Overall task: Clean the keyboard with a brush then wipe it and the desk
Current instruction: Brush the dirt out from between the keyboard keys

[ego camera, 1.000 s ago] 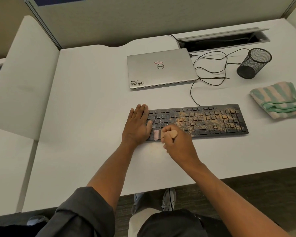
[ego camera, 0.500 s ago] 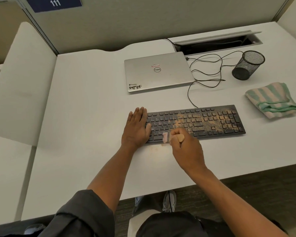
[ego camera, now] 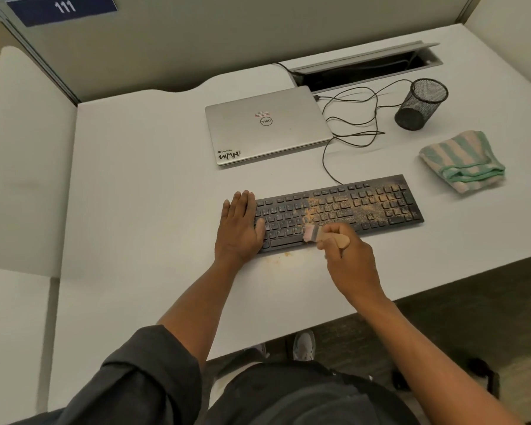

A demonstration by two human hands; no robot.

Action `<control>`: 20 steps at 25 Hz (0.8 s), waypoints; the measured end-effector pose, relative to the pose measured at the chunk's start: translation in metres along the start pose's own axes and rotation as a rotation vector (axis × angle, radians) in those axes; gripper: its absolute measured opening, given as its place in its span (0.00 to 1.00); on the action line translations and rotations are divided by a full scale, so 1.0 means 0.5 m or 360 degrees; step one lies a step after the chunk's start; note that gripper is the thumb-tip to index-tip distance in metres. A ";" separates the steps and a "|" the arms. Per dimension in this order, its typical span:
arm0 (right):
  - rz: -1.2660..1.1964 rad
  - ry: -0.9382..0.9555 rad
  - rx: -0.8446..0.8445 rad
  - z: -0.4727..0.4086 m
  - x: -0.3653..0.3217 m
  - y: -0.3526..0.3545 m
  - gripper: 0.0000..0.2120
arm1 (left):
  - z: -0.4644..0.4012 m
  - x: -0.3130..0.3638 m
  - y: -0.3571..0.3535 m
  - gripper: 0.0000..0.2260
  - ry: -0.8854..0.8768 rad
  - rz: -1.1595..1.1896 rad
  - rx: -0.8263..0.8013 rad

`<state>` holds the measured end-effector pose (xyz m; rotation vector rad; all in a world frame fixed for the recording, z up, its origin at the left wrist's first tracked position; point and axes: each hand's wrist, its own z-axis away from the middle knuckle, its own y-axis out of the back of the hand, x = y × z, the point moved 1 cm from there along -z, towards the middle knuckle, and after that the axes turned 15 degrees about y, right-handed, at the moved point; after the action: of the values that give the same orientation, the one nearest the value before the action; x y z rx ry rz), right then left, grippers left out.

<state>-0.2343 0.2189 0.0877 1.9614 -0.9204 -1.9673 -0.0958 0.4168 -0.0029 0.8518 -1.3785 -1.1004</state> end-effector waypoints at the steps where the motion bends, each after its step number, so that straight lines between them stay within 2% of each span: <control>1: -0.0123 -0.0033 -0.0061 0.002 -0.007 -0.007 0.05 | 0.000 0.001 0.001 0.33 0.0000 -0.0002 -0.0003; 2: -0.0148 -0.0057 -0.0120 0.006 -0.009 -0.014 0.06 | 0.001 0.001 0.001 0.33 0.0000 -0.0004 -0.0008; 4: 0.0055 -0.0065 -0.0135 0.005 -0.004 -0.014 0.06 | 0.001 0.001 0.003 0.34 -0.0004 -0.0001 -0.0022; 7: 0.0320 -0.0109 0.0059 -0.006 0.008 0.014 0.06 | 0.001 0.000 0.003 0.34 -0.0009 0.0009 -0.0022; 9: 0.0213 -0.0105 0.0103 -0.012 -0.001 0.016 0.06 | 0.001 -0.001 0.002 0.34 -0.0008 0.0005 -0.0031; 11: -0.0066 -0.0130 0.0036 -0.018 -0.022 -0.005 0.06 | 0.001 -0.001 0.002 0.33 -0.0010 0.0006 -0.0027; 13: -0.0172 -0.0146 -0.0053 -0.020 -0.031 -0.027 0.06 | 0.001 -0.001 0.003 0.33 -0.0012 0.0007 -0.0028; 15: 0.0014 -0.0033 -0.0053 -0.029 -0.025 -0.030 0.04 | 0.001 -0.001 0.004 0.34 -0.0019 0.0006 -0.0035; 17: 0.0248 0.0150 0.0056 -0.039 -0.016 -0.013 0.03 | 0.001 -0.001 0.004 0.34 -0.0023 0.0017 -0.0032; 20: 0.0222 0.0444 0.0069 -0.039 -0.018 -0.008 0.04 | 0.000 -0.001 0.004 0.34 -0.0025 0.0019 -0.0030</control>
<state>-0.2136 0.2217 0.0944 2.0655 -1.0015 -1.5618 -0.0957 0.4179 -0.0012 0.8218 -1.3823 -1.1113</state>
